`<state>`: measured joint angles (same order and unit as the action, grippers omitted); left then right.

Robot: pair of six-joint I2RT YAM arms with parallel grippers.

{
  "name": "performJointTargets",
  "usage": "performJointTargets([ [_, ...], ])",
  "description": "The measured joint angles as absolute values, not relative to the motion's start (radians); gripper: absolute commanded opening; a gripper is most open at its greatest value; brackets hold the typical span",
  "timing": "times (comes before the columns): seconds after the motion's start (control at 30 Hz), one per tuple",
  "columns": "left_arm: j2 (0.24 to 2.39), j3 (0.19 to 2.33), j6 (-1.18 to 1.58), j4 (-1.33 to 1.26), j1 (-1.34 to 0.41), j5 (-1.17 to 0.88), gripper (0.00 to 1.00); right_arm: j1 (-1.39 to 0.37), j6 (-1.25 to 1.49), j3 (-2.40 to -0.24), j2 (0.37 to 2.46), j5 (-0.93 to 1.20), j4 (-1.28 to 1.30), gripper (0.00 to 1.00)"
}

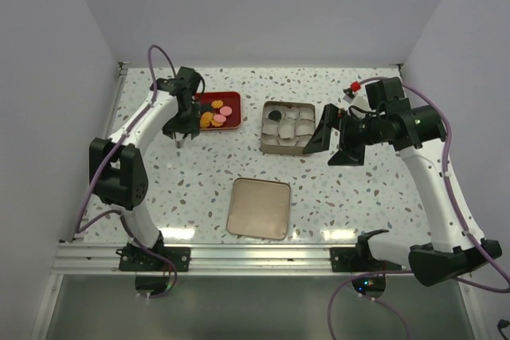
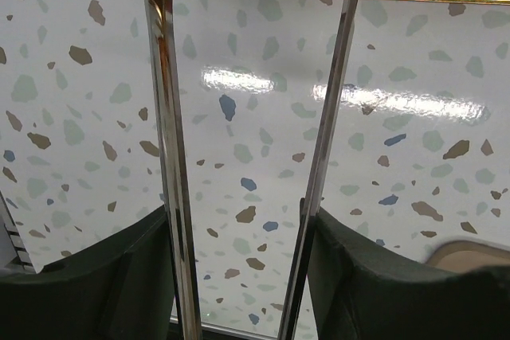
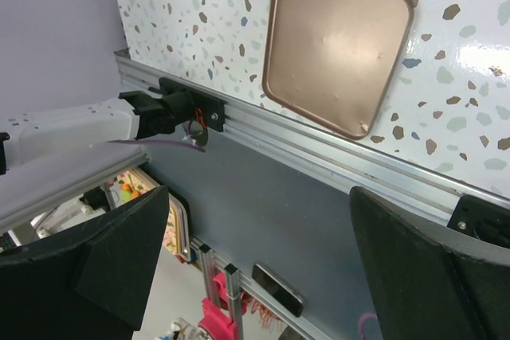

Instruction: Pack the cookies

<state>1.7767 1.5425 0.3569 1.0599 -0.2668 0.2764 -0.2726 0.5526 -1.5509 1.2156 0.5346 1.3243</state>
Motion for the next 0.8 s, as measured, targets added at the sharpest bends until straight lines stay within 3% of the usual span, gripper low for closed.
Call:
performJointTargets([
  [0.47, 1.895, 1.569, 0.320, 1.029, -0.244, 0.256, 0.61, -0.273, 0.541, -1.551, 1.240, 0.538, 1.324, 0.99],
  [0.8, 1.967, 1.630, 0.299, 1.023, -0.216, 0.233, 0.52, -0.273, 0.540, -1.552, 1.259, 0.537, 1.324, 0.99],
])
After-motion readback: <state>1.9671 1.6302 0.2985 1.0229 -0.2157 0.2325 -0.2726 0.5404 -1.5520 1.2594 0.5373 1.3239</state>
